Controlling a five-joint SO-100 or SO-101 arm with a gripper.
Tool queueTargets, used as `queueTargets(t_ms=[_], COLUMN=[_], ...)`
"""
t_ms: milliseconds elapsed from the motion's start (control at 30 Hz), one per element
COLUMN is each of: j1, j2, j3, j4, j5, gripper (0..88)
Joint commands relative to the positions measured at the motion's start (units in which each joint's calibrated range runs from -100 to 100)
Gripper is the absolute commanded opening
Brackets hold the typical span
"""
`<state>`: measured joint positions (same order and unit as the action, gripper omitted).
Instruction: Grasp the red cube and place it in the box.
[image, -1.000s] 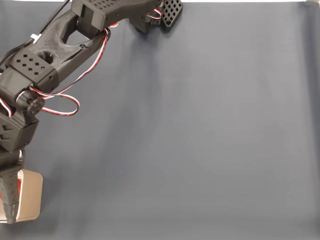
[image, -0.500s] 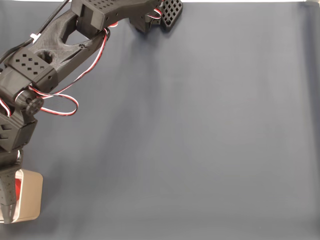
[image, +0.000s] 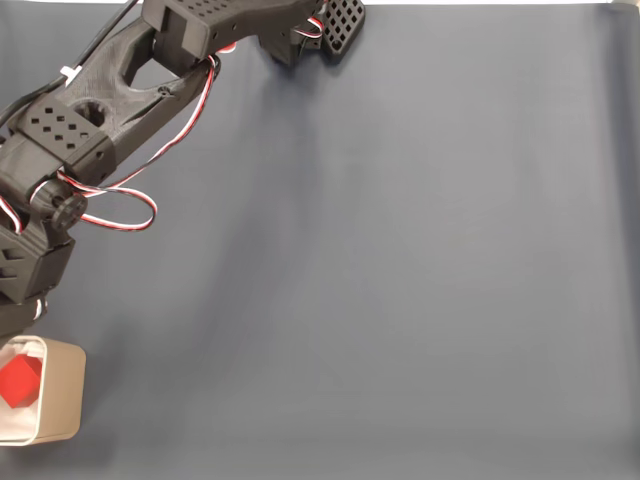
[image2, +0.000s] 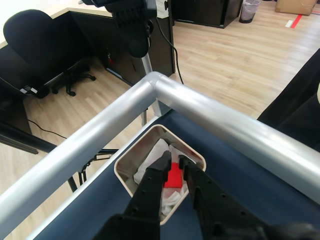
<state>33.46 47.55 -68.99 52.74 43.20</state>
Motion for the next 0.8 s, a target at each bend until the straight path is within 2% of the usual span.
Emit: queueTargets(t_ms=[0,400,767], j1=[-0.86,-7.46,-16.27], j2=[-8.12,-24.67,-46.59], j3=[1.20,17.16,44.99], j4=[0.45,6.19,6.68], j5=[0.93,1.51,2.34], gripper=[0.0,0.0,0.3])
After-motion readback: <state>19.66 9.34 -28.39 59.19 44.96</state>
